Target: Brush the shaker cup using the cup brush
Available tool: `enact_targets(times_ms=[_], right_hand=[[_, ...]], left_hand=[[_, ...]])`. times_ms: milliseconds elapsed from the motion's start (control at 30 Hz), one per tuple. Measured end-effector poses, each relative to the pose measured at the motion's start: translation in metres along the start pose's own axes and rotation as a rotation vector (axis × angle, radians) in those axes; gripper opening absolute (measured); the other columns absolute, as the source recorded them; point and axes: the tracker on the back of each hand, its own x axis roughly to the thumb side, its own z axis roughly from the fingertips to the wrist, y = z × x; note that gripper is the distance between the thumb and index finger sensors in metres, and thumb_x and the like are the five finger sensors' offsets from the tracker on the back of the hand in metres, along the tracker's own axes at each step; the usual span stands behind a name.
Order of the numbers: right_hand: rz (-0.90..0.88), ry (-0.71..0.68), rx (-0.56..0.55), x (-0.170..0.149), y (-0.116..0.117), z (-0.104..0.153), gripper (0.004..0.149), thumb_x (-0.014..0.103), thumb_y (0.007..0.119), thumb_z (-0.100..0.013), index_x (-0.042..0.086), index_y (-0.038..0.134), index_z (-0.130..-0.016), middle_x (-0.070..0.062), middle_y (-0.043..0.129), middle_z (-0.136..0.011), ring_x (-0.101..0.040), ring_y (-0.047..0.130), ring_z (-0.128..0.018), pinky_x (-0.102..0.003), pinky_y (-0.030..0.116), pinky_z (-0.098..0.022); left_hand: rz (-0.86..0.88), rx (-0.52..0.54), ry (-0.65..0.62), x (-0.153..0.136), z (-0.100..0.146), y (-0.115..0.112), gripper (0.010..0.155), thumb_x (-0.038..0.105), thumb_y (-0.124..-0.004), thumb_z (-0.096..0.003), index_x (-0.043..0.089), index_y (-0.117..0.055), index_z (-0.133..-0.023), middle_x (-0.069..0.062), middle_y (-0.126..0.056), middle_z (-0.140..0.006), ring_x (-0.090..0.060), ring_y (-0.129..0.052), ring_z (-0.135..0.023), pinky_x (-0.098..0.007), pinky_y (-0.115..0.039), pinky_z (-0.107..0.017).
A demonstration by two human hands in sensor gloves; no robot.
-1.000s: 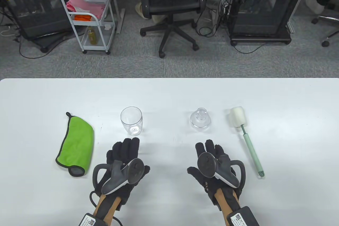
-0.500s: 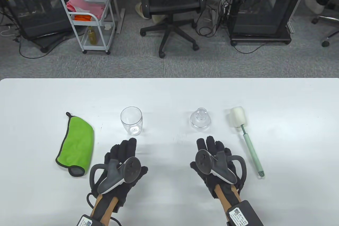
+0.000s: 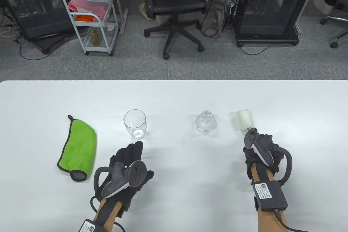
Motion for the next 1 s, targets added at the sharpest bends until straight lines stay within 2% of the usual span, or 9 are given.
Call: enact_targets(times_ms=[133, 300, 400, 467, 533, 667, 767, 900, 1000], right_hand=[[0.001, 0.045, 0.038, -0.001, 0.014, -0.017, 0.073, 0.057, 0.076, -0.036, 0.019, 0.066, -0.098, -0.017, 0.079, -0.096, -0.038, 0.087, -0.072, -0.052, 0.075, -0.055], [0.022, 0.047, 0.021, 0.01, 0.021, -0.024, 0.057, 0.05, 0.078, -0.037, 0.023, 0.077, -0.087, -0.011, 0.089, -0.082, -0.031, 0.091, -0.057, -0.046, 0.079, -0.046], [0.036, 0.051, 0.029, 0.013, 0.024, -0.023, 0.055, 0.05, 0.077, -0.037, 0.021, 0.076, -0.084, -0.009, 0.09, -0.077, -0.029, 0.091, -0.054, -0.044, 0.08, -0.044], [-0.007, 0.049, 0.062, 0.01, 0.025, -0.022, 0.056, 0.05, 0.075, -0.038, 0.02, 0.072, -0.085, -0.008, 0.087, -0.077, -0.029, 0.09, -0.055, -0.044, 0.079, -0.044], [-0.044, 0.046, 0.048, 0.007, 0.021, -0.019, 0.057, 0.049, 0.074, -0.038, 0.017, 0.07, -0.085, -0.01, 0.086, -0.077, -0.031, 0.09, -0.055, -0.046, 0.079, -0.044], [-0.099, 0.015, -0.005, 0.0, 0.003, -0.006, 0.057, 0.049, 0.074, -0.038, 0.015, 0.068, -0.084, -0.009, 0.086, -0.079, -0.033, 0.092, -0.063, -0.048, 0.081, -0.048], [-0.197, 0.006, -0.056, -0.007, -0.015, 0.008, 0.058, 0.047, 0.076, -0.037, 0.013, 0.064, -0.082, -0.016, 0.081, -0.087, -0.04, 0.091, -0.072, -0.051, 0.083, -0.05], [-0.329, -0.05, -0.134, -0.01, -0.045, 0.029, 0.059, 0.045, 0.08, -0.036, 0.012, 0.064, -0.081, -0.018, 0.084, -0.083, -0.038, 0.099, -0.067, -0.049, 0.09, -0.046], [-0.427, -0.111, -0.193, -0.007, -0.063, 0.046, 0.059, 0.044, 0.084, -0.032, 0.015, 0.064, -0.08, -0.009, 0.094, -0.069, -0.031, 0.109, -0.055, -0.05, 0.094, -0.04]], left_hand=[[0.009, -0.01, -0.004, 0.0, -0.003, -0.001, 0.099, 0.068, -0.065, -0.04, 0.019, -0.015, -0.11, -0.018, -0.045, -0.12, -0.054, -0.06, -0.106, -0.069, -0.056, -0.069], [0.022, -0.053, 0.009, -0.004, -0.008, -0.008, 0.1, 0.068, -0.065, -0.0401, 0.019, -0.013, -0.11, -0.018, -0.045, -0.12, -0.054, -0.06, -0.106, -0.069, -0.057, -0.069], [0.029, -0.059, 0.014, -0.005, -0.008, -0.009, 0.1, 0.068, -0.065, -0.0401, 0.019, -0.014, -0.11, -0.018, -0.045, -0.12, -0.054, -0.06, -0.106, -0.069, -0.056, -0.069], [0.027, -0.055, 0.016, -0.005, -0.008, -0.008, 0.1, 0.068, -0.065, -0.0402, 0.019, -0.013, -0.11, -0.018, -0.045, -0.121, -0.054, -0.06, -0.106, -0.069, -0.057, -0.069], [0.031, -0.044, 0.016, -0.005, -0.007, -0.006, 0.1, 0.068, -0.065, -0.0402, 0.018, -0.013, -0.109, -0.018, -0.045, -0.12, -0.054, -0.06, -0.106, -0.069, -0.057, -0.069], [0.039, -0.03, 0.013, -0.005, -0.004, -0.003, 0.101, 0.068, -0.065, -0.0402, 0.018, -0.011, -0.109, -0.018, -0.045, -0.12, -0.053, -0.061, -0.106, -0.068, -0.057, -0.069], [0.048, -0.032, 0.01, -0.005, -0.001, -0.003, 0.103, 0.068, -0.065, -0.0402, 0.015, -0.009, -0.108, -0.018, -0.045, -0.12, -0.053, -0.062, -0.106, -0.068, -0.058, -0.068], [0.061, -0.005, -0.001, -0.003, 0.002, 0.002, 0.103, 0.068, -0.065, -0.0405, 0.014, -0.007, -0.108, -0.018, -0.045, -0.12, -0.052, -0.062, -0.106, -0.068, -0.059, -0.068], [0.057, -0.002, -0.007, -0.001, 0.002, 0.002, 0.104, 0.068, -0.065, -0.0404, 0.014, -0.007, -0.107, -0.018, -0.046, -0.12, -0.052, -0.063, -0.105, -0.068, -0.059, -0.068]])
